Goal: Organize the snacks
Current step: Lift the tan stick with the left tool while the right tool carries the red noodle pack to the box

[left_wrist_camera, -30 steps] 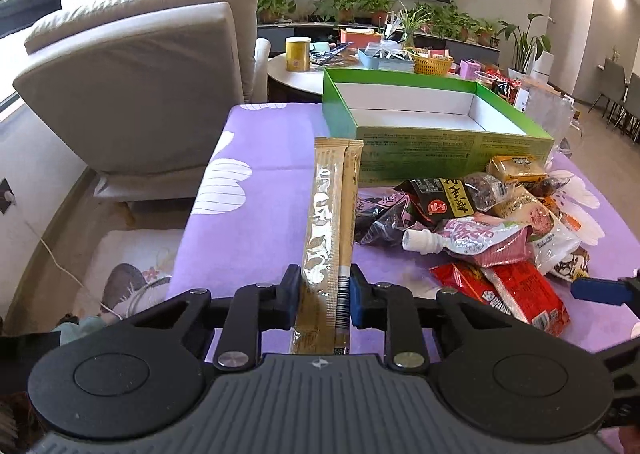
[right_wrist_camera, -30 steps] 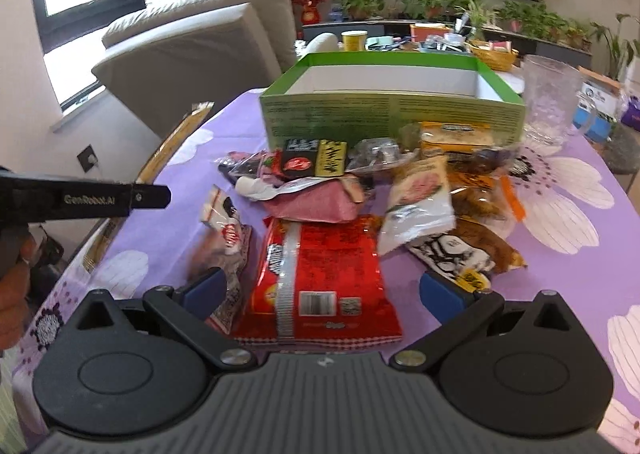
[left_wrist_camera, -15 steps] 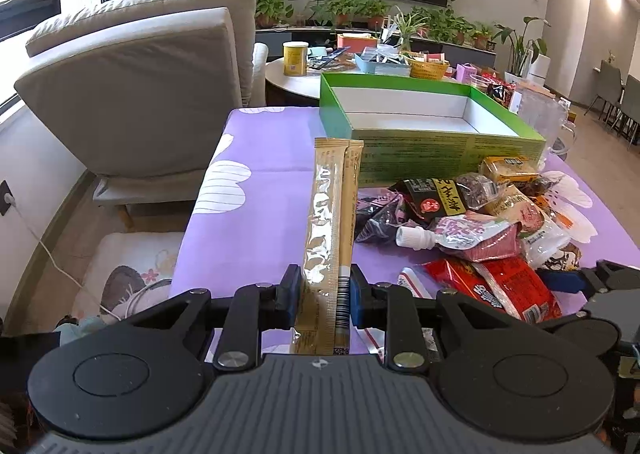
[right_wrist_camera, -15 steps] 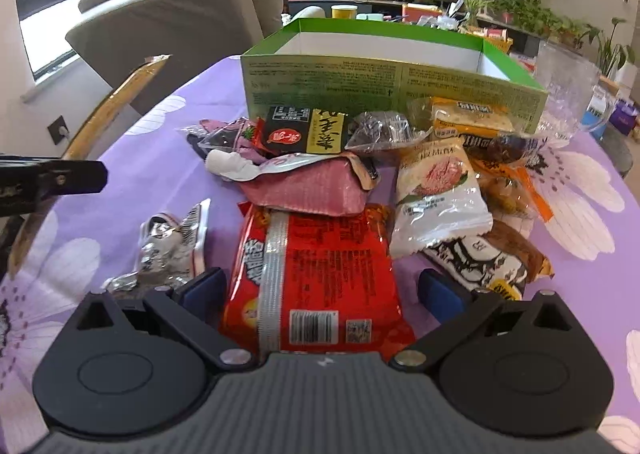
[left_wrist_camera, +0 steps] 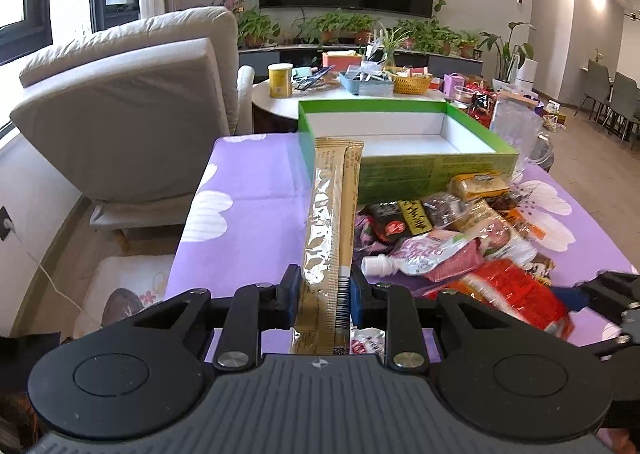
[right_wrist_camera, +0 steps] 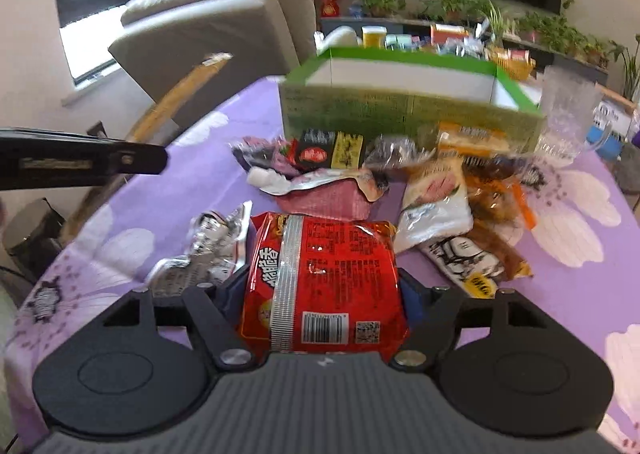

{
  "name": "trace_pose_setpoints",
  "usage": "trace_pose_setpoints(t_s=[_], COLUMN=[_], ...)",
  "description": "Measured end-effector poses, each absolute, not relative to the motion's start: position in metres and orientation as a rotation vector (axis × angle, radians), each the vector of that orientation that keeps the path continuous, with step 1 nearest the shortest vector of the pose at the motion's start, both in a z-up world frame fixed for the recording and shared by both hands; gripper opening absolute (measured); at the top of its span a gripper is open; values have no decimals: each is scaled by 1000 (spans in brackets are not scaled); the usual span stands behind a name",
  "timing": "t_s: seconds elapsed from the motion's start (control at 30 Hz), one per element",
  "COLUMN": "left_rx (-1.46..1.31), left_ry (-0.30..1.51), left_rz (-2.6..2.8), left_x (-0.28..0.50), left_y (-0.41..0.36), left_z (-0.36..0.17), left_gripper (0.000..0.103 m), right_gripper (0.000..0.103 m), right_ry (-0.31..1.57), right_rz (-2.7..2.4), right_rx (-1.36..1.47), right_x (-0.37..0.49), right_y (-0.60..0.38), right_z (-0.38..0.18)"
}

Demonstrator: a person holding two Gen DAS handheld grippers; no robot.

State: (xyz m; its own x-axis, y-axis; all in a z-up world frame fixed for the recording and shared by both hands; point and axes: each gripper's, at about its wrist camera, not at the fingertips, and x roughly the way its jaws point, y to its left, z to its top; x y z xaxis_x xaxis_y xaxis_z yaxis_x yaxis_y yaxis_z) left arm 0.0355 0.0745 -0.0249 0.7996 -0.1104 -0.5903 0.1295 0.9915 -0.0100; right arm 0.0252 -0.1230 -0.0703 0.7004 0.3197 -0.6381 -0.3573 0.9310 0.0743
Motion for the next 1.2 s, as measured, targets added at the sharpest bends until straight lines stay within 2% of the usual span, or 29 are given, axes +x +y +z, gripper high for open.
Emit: trace_pose_setpoints(t_s=[0.2, 0.3, 0.4, 0.7, 0.87, 0.97, 1.2], left_rx=[52, 45, 43, 43, 46, 55, 28], left_ry=[613, 604, 583, 582, 675, 795, 727], left_rz=[-140, -143, -139, -136, -139, -92, -97], left_x=[46, 61, 78, 122, 113, 117, 111], left_y=[59, 52, 44, 38, 61, 73, 76], left_z=[-14, -5, 6, 11, -23, -55, -61], left_gripper=[23, 23, 18, 15, 16, 17, 19], right_gripper=[46, 46, 46, 46, 46, 46, 46], right_ry=[480, 440, 412, 431, 456, 485, 513], right_rz=[341, 309, 261, 194, 208, 210, 212], right_rx=[-60, -59, -51, 23, 33, 32, 46], right_x=[11, 20, 40, 104, 101, 102, 102], right_y=[-143, -149, -157, -175, -184, -184, -182], right_z=[-29, -18, -9, -3, -19, -30, -29])
